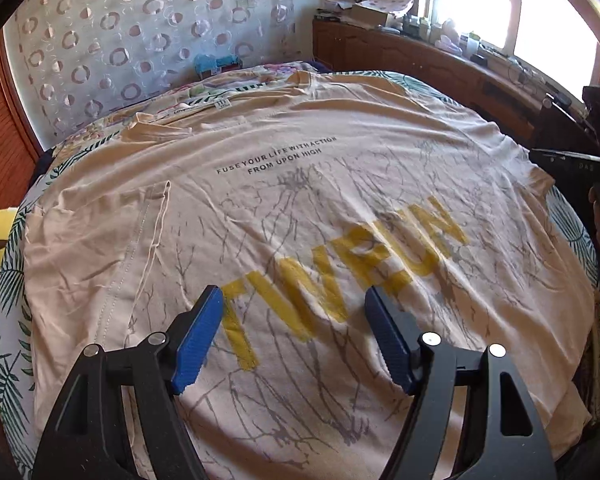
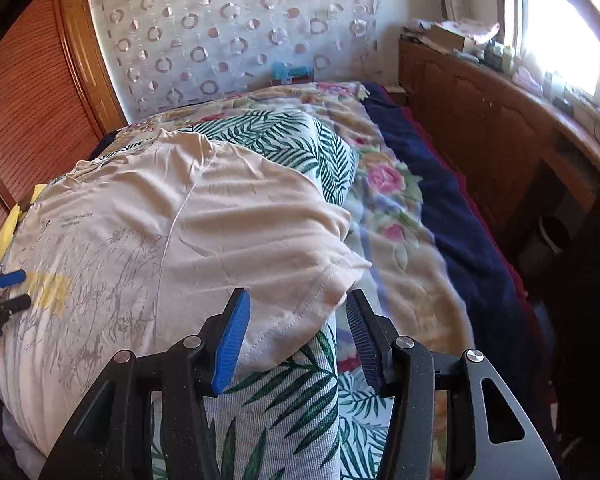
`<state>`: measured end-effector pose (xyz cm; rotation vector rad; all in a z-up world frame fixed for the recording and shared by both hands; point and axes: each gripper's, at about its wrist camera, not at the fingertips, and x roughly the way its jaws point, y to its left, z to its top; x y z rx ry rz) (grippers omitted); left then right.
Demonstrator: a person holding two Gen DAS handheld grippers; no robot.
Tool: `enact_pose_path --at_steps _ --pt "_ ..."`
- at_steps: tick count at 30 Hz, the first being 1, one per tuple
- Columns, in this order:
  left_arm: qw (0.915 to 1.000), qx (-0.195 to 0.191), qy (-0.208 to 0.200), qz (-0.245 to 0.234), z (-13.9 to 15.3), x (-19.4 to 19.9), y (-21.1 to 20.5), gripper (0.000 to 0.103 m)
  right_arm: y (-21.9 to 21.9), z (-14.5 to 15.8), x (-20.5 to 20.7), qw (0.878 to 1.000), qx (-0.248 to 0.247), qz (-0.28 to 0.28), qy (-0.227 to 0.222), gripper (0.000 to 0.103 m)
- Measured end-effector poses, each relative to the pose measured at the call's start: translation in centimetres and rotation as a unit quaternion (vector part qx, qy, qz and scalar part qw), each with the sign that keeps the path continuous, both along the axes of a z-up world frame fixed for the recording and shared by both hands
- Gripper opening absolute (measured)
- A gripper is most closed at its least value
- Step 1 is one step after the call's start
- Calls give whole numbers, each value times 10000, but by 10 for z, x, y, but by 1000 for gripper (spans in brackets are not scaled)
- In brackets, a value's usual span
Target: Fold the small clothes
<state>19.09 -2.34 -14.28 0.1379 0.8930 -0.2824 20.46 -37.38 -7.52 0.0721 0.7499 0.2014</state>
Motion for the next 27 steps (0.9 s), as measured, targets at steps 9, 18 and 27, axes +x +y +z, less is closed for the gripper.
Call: enact_pose_path --at_steps 9,18,27 --pt "9998 -8 72 -170 -3 1 -6 89 -12 6 29 9985 407 -123 354 52" --pt "9998 63 122 -138 -4 0 -11 99 -10 0 47 9978 539 -18 396 49" --pt "9999 62 127 -70 -4 3 -7 101 18 10 46 9993 -369 40 4 5"
